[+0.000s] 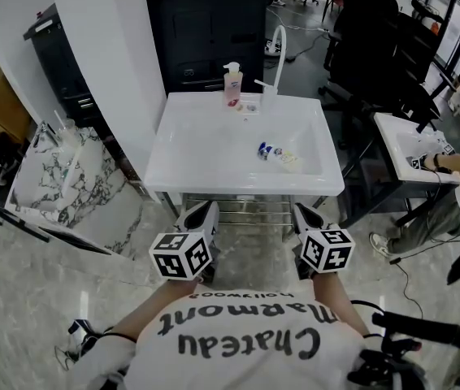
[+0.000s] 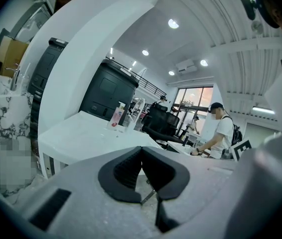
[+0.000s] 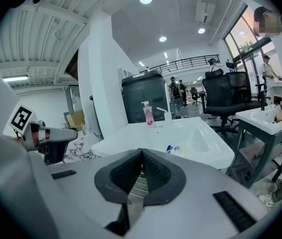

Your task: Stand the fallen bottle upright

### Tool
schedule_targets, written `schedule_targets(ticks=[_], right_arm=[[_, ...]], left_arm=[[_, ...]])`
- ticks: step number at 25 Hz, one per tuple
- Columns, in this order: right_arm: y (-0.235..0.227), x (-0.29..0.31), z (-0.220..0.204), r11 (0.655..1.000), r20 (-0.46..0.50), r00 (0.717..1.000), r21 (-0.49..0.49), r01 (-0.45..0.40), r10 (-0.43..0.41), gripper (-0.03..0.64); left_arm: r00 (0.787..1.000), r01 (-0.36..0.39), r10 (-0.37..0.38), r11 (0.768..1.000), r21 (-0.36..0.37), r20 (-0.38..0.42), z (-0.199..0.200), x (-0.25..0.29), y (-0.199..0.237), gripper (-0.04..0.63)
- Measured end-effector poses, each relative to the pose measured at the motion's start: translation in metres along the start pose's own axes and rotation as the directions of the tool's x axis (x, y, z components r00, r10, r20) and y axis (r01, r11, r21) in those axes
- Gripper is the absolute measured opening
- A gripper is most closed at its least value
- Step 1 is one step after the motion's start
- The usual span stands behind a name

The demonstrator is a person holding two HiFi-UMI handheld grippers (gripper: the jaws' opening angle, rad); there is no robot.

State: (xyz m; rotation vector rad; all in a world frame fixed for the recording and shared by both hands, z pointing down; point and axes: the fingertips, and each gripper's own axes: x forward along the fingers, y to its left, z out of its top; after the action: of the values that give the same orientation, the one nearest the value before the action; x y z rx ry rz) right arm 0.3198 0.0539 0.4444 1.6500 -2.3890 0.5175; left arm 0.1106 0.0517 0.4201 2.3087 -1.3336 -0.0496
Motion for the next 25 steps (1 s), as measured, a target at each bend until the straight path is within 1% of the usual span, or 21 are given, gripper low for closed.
schedule_targets(ticks=[11,17,25], right_arm=[[0.002,-0.0011,0.0005,1.0,-0.003,1.0,-0.013,-0.005,0.005,0.014],[0.0034,0.0039,0.0017,1.0,-0.009,1.0,-0.025,-0.015,0.015,0.014],[-0.0008,0.0051,0.0033,1.0,-0.007,1.0,-0.018,-0.01,0.01,0.014]], left_arm=[[1.0,-0.004,0.004,1.0,0.001,0.01,0.0017,-0.0039,-0.0008,0.014],[1.0,-0.011,0.011,1.0,-0.011,0.019,0.0047,-0.002,0.0028,0.014],[1.0,-0.006,0.006,1.0,-0.012,0.011,0.0056,0.0036,0.0015,0.014]])
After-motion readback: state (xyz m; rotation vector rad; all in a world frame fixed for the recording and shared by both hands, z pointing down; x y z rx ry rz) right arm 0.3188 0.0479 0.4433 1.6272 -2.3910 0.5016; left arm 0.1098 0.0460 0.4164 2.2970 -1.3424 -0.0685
